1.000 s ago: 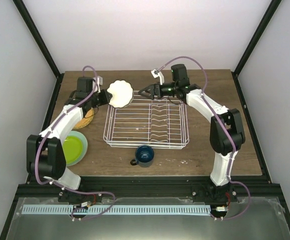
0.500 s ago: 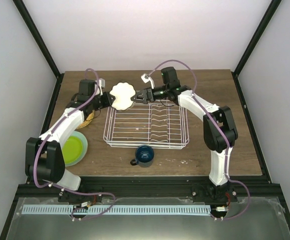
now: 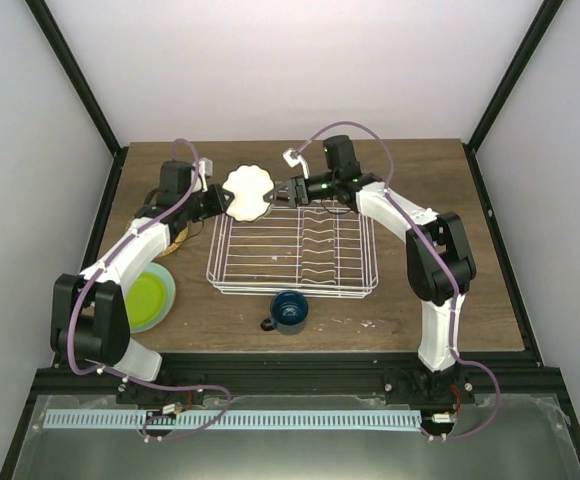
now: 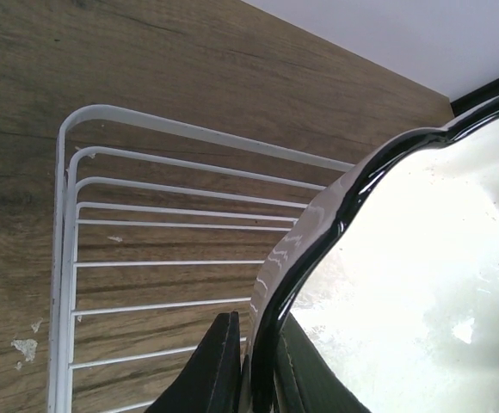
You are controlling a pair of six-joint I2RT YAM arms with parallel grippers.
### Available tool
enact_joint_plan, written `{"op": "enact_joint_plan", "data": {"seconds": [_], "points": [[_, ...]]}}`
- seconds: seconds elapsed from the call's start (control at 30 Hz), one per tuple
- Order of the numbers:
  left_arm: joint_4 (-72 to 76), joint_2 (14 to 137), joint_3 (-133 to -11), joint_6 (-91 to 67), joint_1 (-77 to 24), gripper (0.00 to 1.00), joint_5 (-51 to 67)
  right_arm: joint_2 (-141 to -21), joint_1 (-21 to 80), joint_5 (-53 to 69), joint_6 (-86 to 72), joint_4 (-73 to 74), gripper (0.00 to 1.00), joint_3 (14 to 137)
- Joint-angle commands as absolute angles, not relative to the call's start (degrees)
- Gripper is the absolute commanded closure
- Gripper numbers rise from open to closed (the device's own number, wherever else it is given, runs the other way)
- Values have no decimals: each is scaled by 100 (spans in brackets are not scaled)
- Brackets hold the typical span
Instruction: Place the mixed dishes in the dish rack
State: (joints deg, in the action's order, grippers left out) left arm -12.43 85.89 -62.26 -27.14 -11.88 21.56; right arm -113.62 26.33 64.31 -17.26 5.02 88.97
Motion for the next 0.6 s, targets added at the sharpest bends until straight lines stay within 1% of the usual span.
{"op": "enact_joint_plan", "data": {"seconds": [0.0,0.13,0.23,0.37,0.47,0.57], "points": [[-541,8556,-6245,-2961,-1292,100,2433,-11224,2682,6678,-1696,297,36,8893],[-377,8616,-6165,-3026,-1349,100,2417,-11256,2681,6714,-1709,282,40,8910],[-222,8683,-6122,-3081,-1442,100,2390,-11289,2681,6754,-1722,267,45,8928],[-27,8826,-6112,-3117,-1594,100,2384,-11328,2686,6793,-1738,252,56,8954],[165,8983,-6090,-3202,-1651,100,2508,-11329,2684,6790,-1740,241,60,8956],[295,9105,-6023,-3237,-1670,94,2628,-11337,2681,6774,-1732,238,64,8952]]}}
